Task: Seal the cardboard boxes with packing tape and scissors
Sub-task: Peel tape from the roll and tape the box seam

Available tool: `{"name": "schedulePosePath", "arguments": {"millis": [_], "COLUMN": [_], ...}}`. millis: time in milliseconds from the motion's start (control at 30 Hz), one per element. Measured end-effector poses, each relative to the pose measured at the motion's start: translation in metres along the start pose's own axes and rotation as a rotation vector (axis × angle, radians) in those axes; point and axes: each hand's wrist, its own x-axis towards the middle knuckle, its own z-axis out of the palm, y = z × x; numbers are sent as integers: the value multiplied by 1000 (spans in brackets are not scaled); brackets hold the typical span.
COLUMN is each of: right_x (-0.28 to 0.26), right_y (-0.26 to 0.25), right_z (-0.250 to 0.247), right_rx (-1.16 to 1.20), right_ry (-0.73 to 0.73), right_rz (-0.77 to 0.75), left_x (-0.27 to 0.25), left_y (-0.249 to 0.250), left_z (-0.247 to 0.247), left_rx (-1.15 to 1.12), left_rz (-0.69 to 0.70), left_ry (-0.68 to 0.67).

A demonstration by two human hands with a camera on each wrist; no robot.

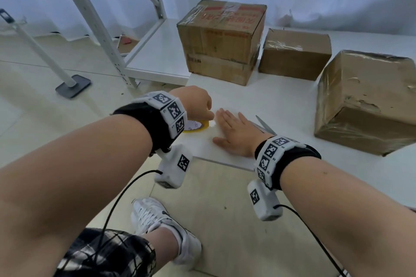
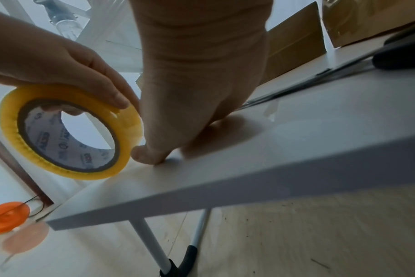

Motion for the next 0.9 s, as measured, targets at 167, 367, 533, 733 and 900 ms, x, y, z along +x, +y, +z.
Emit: {"name": "schedulePosePath", "arguments": {"millis": [167,367,533,733,900], "right_x": [-7,-47,-82,-101,-113], "right_y": [-7,26,31,16,6], "right_z": [-13,-31,-29,-13,-3], "right_rx": [70,290,138,211,149], "right_ry": [-9,318,183,76,151], "right_rz": [22,289,633,815,868], "left_x": [5,3,-14,-35,-39], "left_y": [-4,-8,2,1,3], "left_z": [1,5,10,19,24], "left_rx": [-30,-132,-35,65,79], "left_rz": [-32,-40,-36,-71,-39], "left_ry": [41,185,310,245,240]}}
